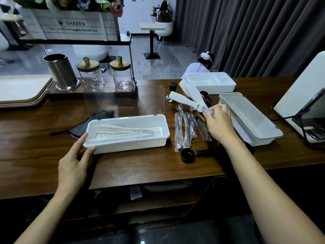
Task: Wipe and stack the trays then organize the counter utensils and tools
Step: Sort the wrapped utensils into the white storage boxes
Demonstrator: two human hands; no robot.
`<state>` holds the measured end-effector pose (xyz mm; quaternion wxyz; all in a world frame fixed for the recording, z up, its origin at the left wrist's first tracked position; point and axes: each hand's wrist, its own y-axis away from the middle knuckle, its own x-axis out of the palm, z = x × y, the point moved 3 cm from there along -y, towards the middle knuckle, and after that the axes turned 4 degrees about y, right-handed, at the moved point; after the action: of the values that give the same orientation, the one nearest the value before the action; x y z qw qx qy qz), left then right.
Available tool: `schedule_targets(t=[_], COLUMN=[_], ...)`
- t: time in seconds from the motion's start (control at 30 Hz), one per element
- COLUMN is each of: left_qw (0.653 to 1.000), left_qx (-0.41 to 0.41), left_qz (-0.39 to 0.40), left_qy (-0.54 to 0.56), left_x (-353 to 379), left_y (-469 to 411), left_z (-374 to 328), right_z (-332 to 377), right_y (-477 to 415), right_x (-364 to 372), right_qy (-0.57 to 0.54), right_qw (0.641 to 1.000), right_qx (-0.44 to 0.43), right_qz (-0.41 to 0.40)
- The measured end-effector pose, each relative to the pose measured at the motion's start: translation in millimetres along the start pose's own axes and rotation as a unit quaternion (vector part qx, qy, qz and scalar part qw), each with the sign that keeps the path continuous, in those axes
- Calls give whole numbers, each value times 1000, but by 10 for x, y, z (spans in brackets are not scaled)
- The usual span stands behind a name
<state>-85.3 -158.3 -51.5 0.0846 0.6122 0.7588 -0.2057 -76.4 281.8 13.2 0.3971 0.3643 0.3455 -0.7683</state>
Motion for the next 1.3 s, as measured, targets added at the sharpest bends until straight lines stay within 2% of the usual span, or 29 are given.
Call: schedule_targets(t=[0.23, 0.5, 0.73, 0.97, 1.07, 1.3], left_qw=[1000, 1000, 1000, 1000, 1000, 1000], left_qx=[-3, -3, -2, 1, 2, 2], left_qz=[-3, -3, -7, -8, -5, 1], left_qy=[-4, -24, -17, -20, -18, -1], left_x=[-3, -11, -4, -5, -2, -4], left_y=[0, -1, -7, -7, -20, -44], left_z=[13, 9, 30, 19, 65, 127], right_z=[-36, -6, -22, 133, 230, 361], right_y=[49, 293, 461, 463, 456, 221], right_x=[96, 369, 432, 371, 341, 600], right_qy=[-60, 51, 113, 61, 35, 148], right_qw=[998, 997, 990, 996, 998, 984], right_qx=[18, -57, -62, -61, -35, -34], right_qz=[1, 27, 60, 4, 27, 91])
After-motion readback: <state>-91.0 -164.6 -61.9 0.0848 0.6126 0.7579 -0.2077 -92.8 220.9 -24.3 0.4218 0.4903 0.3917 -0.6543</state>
